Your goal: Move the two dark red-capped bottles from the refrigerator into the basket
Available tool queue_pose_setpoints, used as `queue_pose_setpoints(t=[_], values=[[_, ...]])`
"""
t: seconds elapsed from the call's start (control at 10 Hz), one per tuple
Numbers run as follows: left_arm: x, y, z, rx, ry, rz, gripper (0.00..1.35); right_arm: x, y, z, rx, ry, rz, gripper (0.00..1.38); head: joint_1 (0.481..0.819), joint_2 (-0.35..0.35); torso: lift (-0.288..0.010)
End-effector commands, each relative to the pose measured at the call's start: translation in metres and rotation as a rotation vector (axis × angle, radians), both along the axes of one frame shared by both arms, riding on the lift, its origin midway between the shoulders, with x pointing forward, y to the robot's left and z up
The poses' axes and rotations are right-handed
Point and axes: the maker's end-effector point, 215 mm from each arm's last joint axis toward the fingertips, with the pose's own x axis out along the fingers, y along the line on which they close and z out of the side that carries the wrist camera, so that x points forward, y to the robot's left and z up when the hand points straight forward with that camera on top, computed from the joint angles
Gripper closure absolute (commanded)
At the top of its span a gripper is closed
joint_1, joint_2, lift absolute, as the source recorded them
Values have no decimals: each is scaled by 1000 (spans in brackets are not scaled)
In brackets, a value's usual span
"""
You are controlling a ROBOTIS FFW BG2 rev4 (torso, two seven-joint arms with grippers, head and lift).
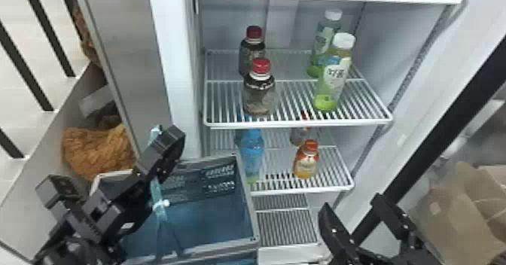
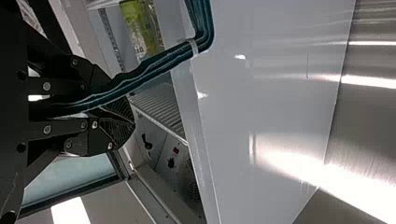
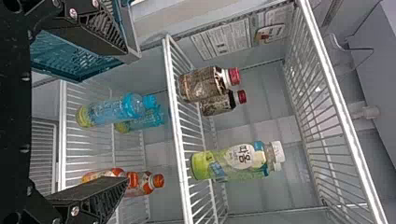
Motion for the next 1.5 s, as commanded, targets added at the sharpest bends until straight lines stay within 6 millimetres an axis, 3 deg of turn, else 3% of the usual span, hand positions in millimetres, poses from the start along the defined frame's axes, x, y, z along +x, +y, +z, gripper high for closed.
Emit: queue_pose_setpoints(t=[0.0,0.5,1.4], values=[[1,1,1,3,-3,2,1193,0,0,1,-1,-2,2,145,695,-98,-34],[1,1,-1,5,1,-1,1193,7,3,1,4,-13,5,145,695,-96,-34],[1,1,1,0,-2,2,1193,61,18,20,31,-106,32,139,695,-69,-34]])
